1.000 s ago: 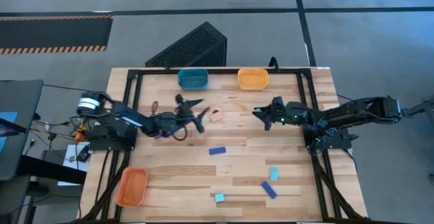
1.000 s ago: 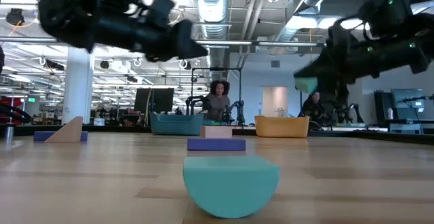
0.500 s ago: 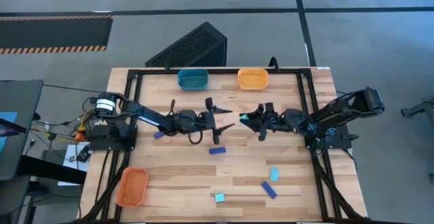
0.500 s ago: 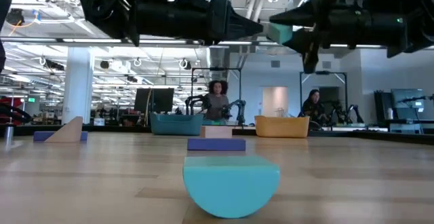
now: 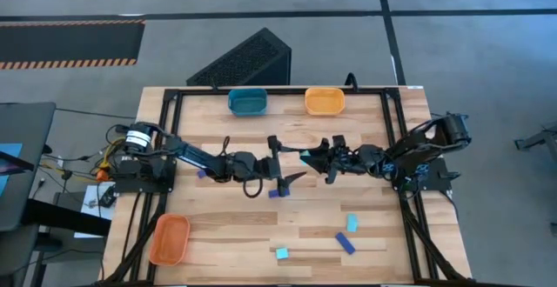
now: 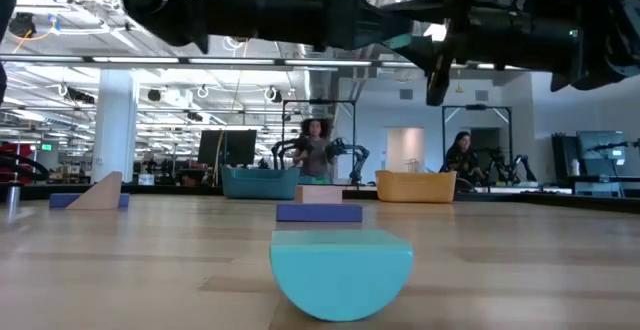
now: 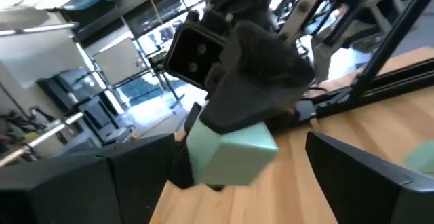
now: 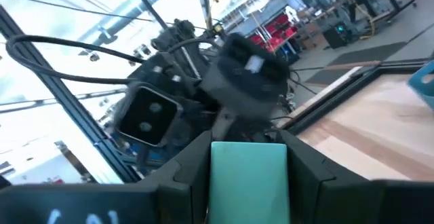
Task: Sort & place blocks by color
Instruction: Put the top right light blue block into the dark blue bin
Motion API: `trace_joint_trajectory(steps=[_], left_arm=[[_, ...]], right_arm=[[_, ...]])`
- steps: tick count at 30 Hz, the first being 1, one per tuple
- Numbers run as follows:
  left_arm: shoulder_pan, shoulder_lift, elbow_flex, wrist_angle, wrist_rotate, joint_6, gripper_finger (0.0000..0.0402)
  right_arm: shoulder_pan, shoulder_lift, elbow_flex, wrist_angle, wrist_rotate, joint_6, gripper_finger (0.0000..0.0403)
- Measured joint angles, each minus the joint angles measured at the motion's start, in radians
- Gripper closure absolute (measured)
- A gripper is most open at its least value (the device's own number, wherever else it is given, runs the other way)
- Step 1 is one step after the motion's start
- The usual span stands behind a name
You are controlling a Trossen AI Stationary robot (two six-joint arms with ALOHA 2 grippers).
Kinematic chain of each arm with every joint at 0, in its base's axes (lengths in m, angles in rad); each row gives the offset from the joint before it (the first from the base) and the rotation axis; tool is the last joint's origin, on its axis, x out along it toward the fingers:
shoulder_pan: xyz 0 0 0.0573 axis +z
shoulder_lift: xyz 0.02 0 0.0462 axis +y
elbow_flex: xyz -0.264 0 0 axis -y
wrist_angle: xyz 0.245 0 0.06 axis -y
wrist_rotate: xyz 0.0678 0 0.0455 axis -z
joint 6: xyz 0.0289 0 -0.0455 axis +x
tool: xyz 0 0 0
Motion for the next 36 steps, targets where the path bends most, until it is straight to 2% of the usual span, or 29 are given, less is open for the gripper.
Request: trace_joint_trajectory(steps=[6,14,18,24,29,32,36], left_arm=[[-0.037,0.058,0.066,-0.019,-0.2,0.085,0.0109],[-0.061,0.055,0.069,0.01,-0.217,0.146,0.0216],[-0.061,0.055,0.067,0.008,-0.214,0.159,0.025],[-0.062,0.055,0.067,0.001,-0.264,0.156,0.028],[-0.069,0.056,0.07,-0.017,-0.365,0.182,0.0286],[-0.062,0.037,0.069,-0.051,-0.473,0.185,0.0285],[-0.022,-0.029,0.07,-0.174,-0.541,0.136,0.0287]], right_arm=[[0.026,0.04,0.036,0.042,-0.001,0.002,0.0245],[0.017,0.036,0.028,0.036,-0.01,0.006,0.0247],[0.016,0.035,0.027,0.017,-0.005,0.009,0.024],[0.016,0.038,0.028,-0.013,-0.005,-0.025,0.0237],[0.014,0.038,0.008,-0.014,-0.011,-0.074,0.0229],[-0.008,0.01,-0.05,0.029,0.004,-0.095,0.0219],[-0.04,-0.041,-0.145,0.05,0.043,-0.095,0.0207]])
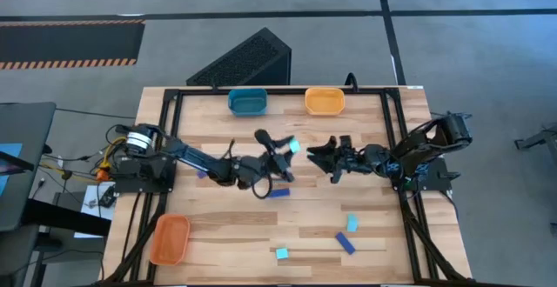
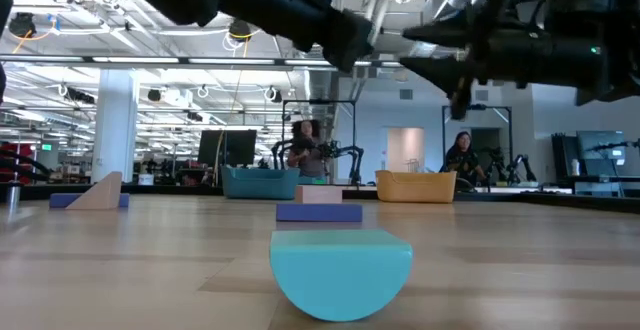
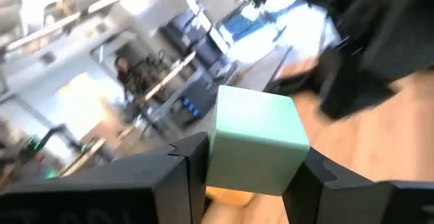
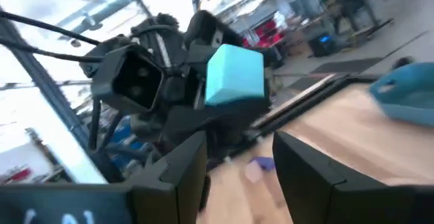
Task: Sort & place blocks by color
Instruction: Put the top right light blue block into the dark blue bin, then put the middle right light blue block into the dark blue bin
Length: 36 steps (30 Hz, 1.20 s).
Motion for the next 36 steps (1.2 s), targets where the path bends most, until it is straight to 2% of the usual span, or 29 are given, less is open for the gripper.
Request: trace_joint_trajectory(steps=[4,9,12,16,18,28,36], left_arm=[[0.095,-0.083,0.0,-0.265,0.029,-0.148,0.0287],[0.299,-0.156,-0.001,-0.584,0.153,-0.378,0.0283],[0.439,-0.167,-0.001,-0.672,0.256,-0.455,0.0285],[0.613,-0.142,-0.001,-0.767,0.474,-0.571,0.0278],[0.666,-0.132,-0.002,-0.817,0.513,-0.615,0.0272],[0.728,-0.128,-0.002,-0.955,0.519,-0.658,0.023],[0.756,-0.128,-0.002,-0.949,0.516,-0.634,0.0177]], right_arm=[[-0.003,-0.052,-0.082,-0.002,0.106,0.001,0.0206],[0.001,-0.082,-0.107,-0.004,0.115,0.0,0.0214],[0.011,-0.084,-0.096,-0.018,0.117,-0.004,0.0217],[0.01,-0.084,-0.08,-0.055,0.116,-0.005,0.0218],[0.01,-0.084,-0.075,-0.073,0.116,-0.005,0.0218],[0.008,-0.084,-0.075,-0.106,0.116,-0.004,0.0218],[0.004,-0.084,-0.075,-0.135,0.144,-0.004,0.0218]])
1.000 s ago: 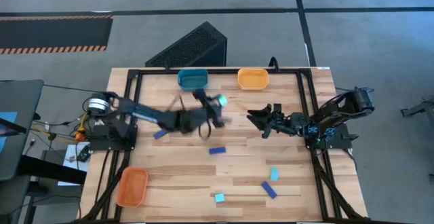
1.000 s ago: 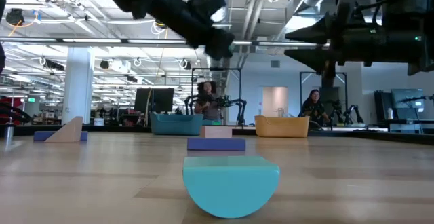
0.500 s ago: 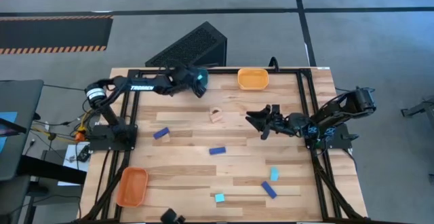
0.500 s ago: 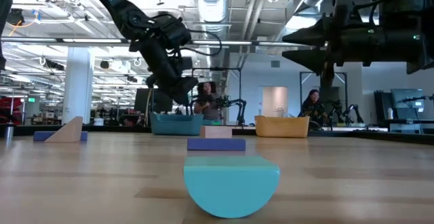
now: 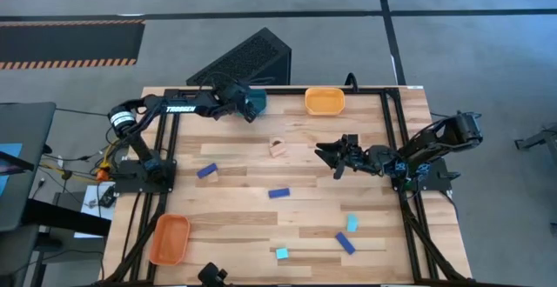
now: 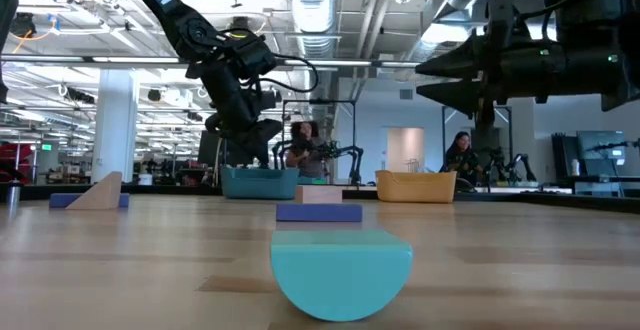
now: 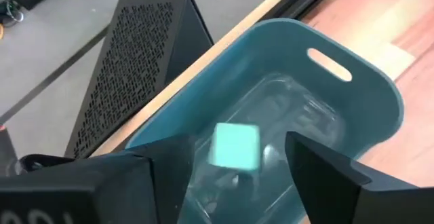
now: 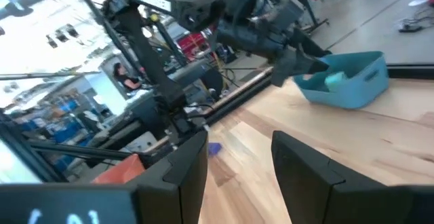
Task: Sort & place blocks by color
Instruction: Put the middle right light blue block into the dark blue bin
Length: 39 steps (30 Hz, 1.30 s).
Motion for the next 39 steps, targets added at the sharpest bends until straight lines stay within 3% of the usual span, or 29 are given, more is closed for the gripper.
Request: trace_joint_trajectory(steps=[5,14,18,24,27,33,39], left_arm=[[-0.053,-0.013,-0.047,0.149,0.001,0.013,0.017],[-0.234,-0.172,-0.367,0.678,0.021,0.056,0.0191],[-0.283,-0.305,-0.46,0.835,0.178,0.143,0.0193],[-0.369,-0.428,-0.502,0.758,0.357,0.093,0.0193],[-0.466,-0.433,-0.522,0.754,0.38,0.077,0.0193],[-0.719,-0.362,-0.53,0.877,0.13,0.094,0.0193],[-0.858,-0.249,-0.528,1.071,-0.227,0.038,0.0193]], right_arm=[[-0.031,0.0,0.0,-0.033,0.002,0.029,0.0218],[-0.026,-0.001,0.008,-0.125,0.002,-0.003,0.0218],[0.029,-0.001,0.084,-0.33,-0.006,-0.084,0.0218],[0.103,-0.015,0.205,-0.717,-0.013,-0.101,0.0216],[0.154,-0.073,0.262,-0.965,-0.06,-0.046,0.0214],[0.327,-0.244,0.42,-1.499,-0.012,0.105,0.0214],[0.477,-0.305,0.559,-1.928,0.111,0.522,0.0214]])
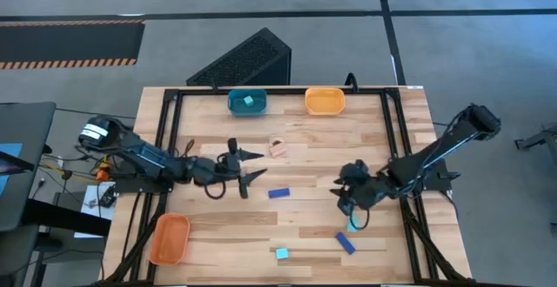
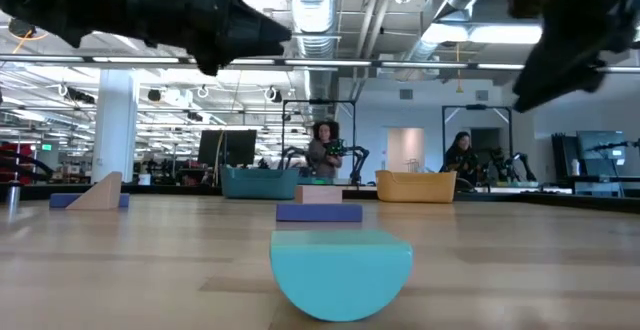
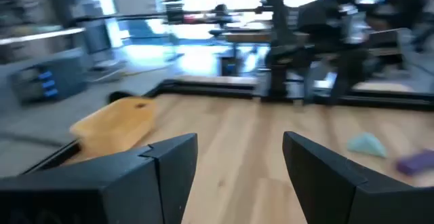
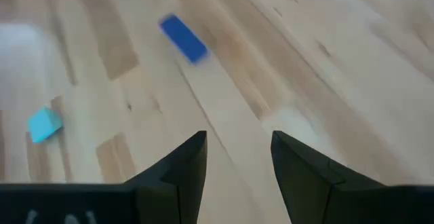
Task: Sort & place blocks by color
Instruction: Put the middle right light blue block into the dark blue bin
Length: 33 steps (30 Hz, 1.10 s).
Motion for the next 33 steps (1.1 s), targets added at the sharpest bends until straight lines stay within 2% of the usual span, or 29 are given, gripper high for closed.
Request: trace_joint_trajectory(steps=[2,6,11,14,17,20,25,26,30,32,33], left_arm=[[-0.012,0.035,0.0,-0.002,-0.062,-0.047,0.0193],[-0.015,0.124,0.0,0.011,-0.053,-0.086,0.0193],[0.004,0.218,0.04,0.075,0.017,0.053,0.0193],[0.008,0.252,0.097,0.076,0.018,0.059,0.0193],[0.008,0.271,0.153,0.069,0.019,0.078,0.0193],[0.015,0.298,0.194,0.054,0.019,0.128,0.0193],[0.062,0.365,0.225,0.078,0.09,0.125,0.0193],[0.07,0.371,0.226,0.069,0.08,0.143,0.0193],[0.084,0.365,0.225,-0.019,-0.065,0.212,0.0193],[0.085,0.343,0.225,-0.054,-0.077,0.21,0.0193],[0.085,0.336,0.23,-0.053,-0.05,0.197,0.0193]], right_arm=[[0.031,-0.01,0.019,-0.107,0.001,0.126,0.0214],[0.047,-0.006,0.022,-0.161,-0.036,0.271,0.0214],[0.025,0.024,0.022,-0.155,-0.09,0.285,0.0214],[-0.006,0.026,0.022,-0.161,-0.155,0.296,0.0214],[-0.023,0.024,0.022,-0.176,-0.178,0.302,0.0214],[-0.029,0.024,0.033,-0.252,-0.205,0.309,0.0214],[-0.01,0.024,0.048,-0.384,-0.239,0.409,0.0214],[0.004,0.024,0.048,-0.382,-0.25,0.439,0.0214],[0.078,0.053,0.048,-0.316,-0.314,0.548,0.021],[0.114,0.076,0.049,-0.286,-0.353,0.614,0.0201],[0.132,0.084,0.049,-0.284,-0.37,0.65,0.0196]])
